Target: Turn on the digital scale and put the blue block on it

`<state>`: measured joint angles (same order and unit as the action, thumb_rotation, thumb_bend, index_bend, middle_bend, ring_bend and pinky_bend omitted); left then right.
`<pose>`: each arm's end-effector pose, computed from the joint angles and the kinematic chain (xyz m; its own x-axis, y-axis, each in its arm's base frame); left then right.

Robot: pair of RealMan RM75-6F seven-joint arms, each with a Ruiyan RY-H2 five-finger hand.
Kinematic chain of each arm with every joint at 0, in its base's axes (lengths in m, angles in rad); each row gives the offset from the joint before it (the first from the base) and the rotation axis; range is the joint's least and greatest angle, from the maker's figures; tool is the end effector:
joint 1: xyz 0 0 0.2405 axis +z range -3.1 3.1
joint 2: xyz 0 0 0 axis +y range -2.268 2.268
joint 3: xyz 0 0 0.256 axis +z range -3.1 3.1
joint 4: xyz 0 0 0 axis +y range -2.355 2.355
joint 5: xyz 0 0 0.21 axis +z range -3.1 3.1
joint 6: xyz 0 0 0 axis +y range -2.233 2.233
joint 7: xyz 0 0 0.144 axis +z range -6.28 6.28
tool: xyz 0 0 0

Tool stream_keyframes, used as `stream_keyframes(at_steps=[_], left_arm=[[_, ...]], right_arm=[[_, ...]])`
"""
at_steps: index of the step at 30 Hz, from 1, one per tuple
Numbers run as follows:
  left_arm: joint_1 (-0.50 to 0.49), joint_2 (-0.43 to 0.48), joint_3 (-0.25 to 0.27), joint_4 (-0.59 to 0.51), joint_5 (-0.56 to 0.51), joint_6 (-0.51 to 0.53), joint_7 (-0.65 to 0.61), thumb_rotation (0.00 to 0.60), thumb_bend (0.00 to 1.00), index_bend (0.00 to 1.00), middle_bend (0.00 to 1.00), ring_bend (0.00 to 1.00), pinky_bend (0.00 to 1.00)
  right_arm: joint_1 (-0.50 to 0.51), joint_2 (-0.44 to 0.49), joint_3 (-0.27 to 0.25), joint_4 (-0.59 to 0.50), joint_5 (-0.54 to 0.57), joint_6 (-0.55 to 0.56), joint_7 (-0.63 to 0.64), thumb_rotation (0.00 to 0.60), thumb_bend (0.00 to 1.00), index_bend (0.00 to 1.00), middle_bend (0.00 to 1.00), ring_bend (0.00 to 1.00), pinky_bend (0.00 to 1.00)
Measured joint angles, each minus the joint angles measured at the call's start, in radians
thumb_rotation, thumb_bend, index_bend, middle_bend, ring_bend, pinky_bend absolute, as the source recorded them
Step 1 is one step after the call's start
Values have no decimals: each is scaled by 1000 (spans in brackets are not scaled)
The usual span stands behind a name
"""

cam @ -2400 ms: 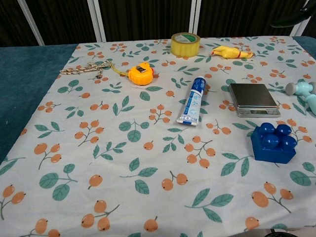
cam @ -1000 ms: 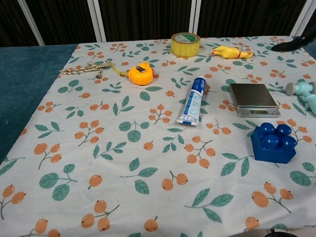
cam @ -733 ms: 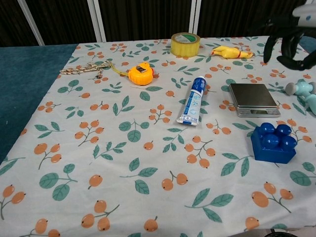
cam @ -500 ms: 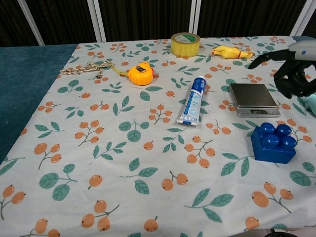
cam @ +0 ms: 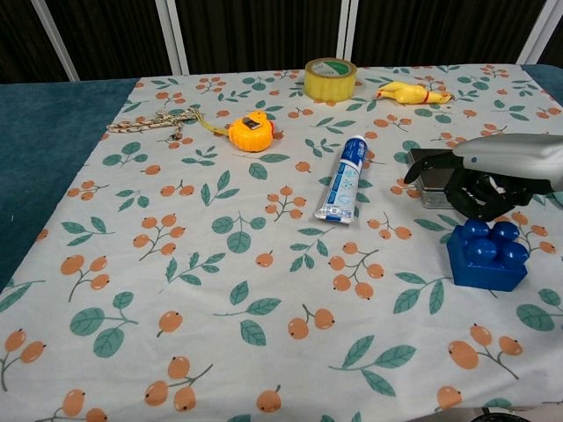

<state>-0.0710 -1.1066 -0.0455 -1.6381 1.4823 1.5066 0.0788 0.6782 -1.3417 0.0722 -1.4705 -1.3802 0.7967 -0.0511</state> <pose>-0.3107 0.1755 0.1639 0.4533 -0.0070 0.8913 0.8912 0.0203 -0.4531 -0.2082 -0.3257 0.0189 0.5304 -0.3965 0.7493 -0.8229 -0.4531 0.3428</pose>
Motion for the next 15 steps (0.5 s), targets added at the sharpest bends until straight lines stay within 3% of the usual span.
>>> stream_keyframes(at_steps=[15], left_arm=[[1,4,0,1,2,1,-8,600,300,13,74,28,29]], right_arm=[[15,-3,0,15,98,-29,-125,600,758,187,678,785,629]])
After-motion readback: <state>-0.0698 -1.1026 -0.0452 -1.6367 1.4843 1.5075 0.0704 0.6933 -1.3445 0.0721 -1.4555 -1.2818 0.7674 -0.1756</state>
